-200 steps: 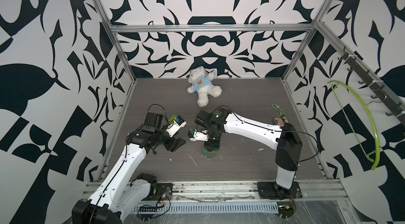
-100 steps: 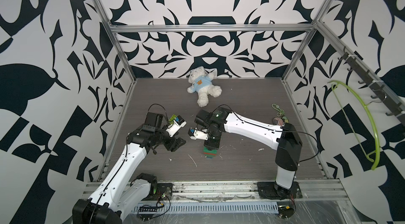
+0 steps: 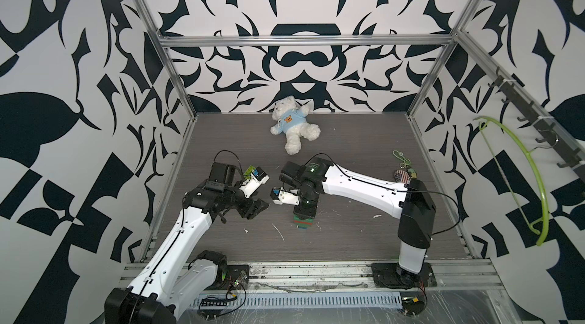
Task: Assemble a carrot with lego
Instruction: Assemble the lego brick with the lego brick.
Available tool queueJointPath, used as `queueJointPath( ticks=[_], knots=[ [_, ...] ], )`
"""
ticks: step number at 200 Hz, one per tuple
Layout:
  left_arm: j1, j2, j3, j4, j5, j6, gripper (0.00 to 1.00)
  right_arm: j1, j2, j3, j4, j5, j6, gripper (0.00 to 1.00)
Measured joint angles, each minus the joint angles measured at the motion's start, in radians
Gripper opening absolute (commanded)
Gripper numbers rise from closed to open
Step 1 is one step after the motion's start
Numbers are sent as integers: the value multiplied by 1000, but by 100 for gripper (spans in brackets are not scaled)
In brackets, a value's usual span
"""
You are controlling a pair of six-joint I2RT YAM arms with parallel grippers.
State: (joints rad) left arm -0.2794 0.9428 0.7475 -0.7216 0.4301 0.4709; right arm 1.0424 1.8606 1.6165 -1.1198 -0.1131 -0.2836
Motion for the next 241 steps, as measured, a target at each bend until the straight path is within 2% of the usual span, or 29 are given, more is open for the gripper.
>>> queueJointPath(
  ticks=[157,241],
  knots=[
    [0,1,0,4,0,-3,71,0,-18,-44,42,8,-6,34],
    [0,5,0,7,0,-7,71,8,-28,-60,58,51,13,33]
  ],
)
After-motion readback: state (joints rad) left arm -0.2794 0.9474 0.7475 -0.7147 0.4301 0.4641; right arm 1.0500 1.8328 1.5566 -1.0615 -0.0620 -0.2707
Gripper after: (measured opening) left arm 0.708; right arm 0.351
